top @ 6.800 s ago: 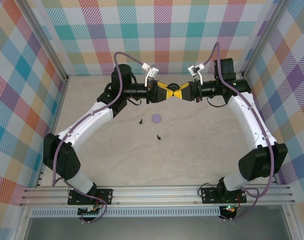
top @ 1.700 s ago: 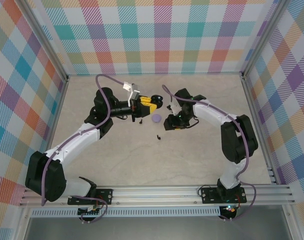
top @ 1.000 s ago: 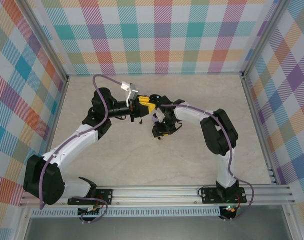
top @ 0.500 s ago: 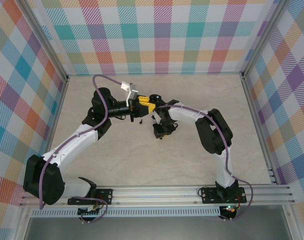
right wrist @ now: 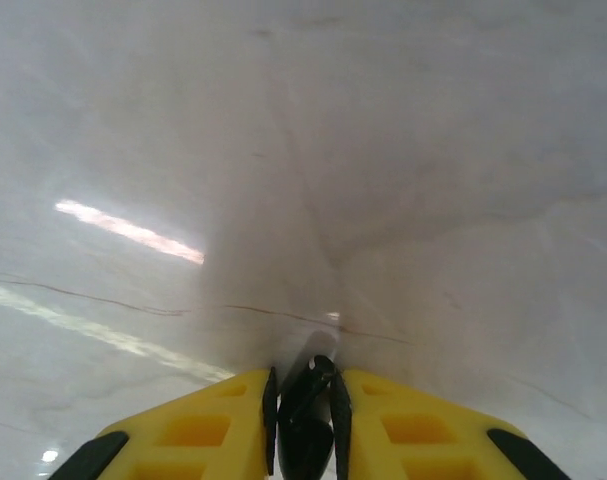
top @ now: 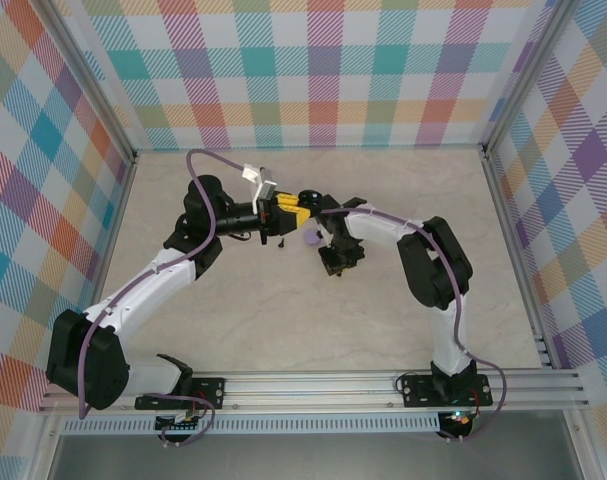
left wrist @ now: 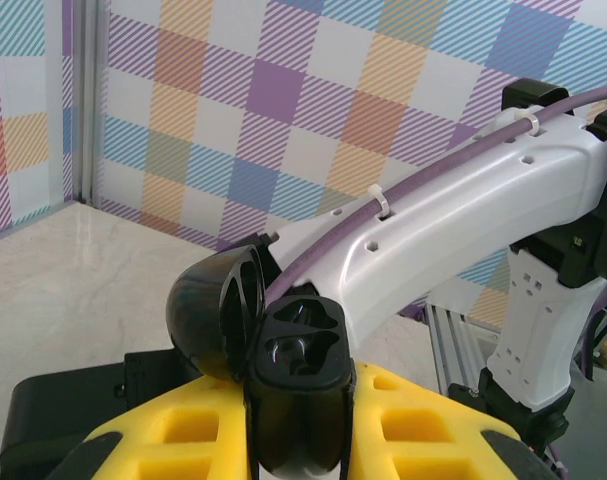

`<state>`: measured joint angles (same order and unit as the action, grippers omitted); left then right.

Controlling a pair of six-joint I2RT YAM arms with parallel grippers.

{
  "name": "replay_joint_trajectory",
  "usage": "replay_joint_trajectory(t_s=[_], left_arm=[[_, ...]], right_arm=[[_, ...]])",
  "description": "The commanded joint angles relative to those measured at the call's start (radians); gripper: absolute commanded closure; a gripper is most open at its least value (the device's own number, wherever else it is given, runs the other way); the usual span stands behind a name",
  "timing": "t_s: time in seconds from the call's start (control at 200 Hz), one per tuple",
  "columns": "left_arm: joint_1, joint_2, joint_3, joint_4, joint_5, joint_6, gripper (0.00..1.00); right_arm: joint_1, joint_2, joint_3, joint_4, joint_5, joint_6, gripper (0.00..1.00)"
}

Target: Insert the wireless bluetooth earbuds into the charging case

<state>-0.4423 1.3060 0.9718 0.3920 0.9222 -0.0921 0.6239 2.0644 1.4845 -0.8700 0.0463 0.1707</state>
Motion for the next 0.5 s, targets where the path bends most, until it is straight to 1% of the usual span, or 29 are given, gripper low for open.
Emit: replay_joint_trajectory(t_s=[0.0,0.11,0.21,0.305,0.435,0.495], left_arm=[[0.018,-0.007,0.030,0.005,0.003,0.012,0.99],[0.018,-0.005,0.034,0.002,0.005,0.012,0.99],[0.018,-0.006,0.037,-0.002,0.006,0.014,1.00],[0.018,-0.006,0.038,-0.005,0.007,0.016,0.99],[0.017,-0.005,0.040,-0.004,0.006,0.014,1.00],[0.018,-0.007,0.042,-0.004,0.008,0.014,1.00]], right_arm=[[-0.022,-0.039,-0.030,-0.048,0.051,-0.026,0.74],[-0.037,-0.048,-0.033,-0.050,0.055,-0.025,0.71],[-0.044,-0.060,-0.033,-0.049,0.042,-0.026,0.64],[-0.044,-0.082,-0.035,-0.038,0.012,-0.032,0.60],[-0.044,-0.102,-0.027,-0.052,-0.007,-0.042,0.58],[-0.044,-0.121,-0.032,-0.049,-0.037,-0.050,0.57]])
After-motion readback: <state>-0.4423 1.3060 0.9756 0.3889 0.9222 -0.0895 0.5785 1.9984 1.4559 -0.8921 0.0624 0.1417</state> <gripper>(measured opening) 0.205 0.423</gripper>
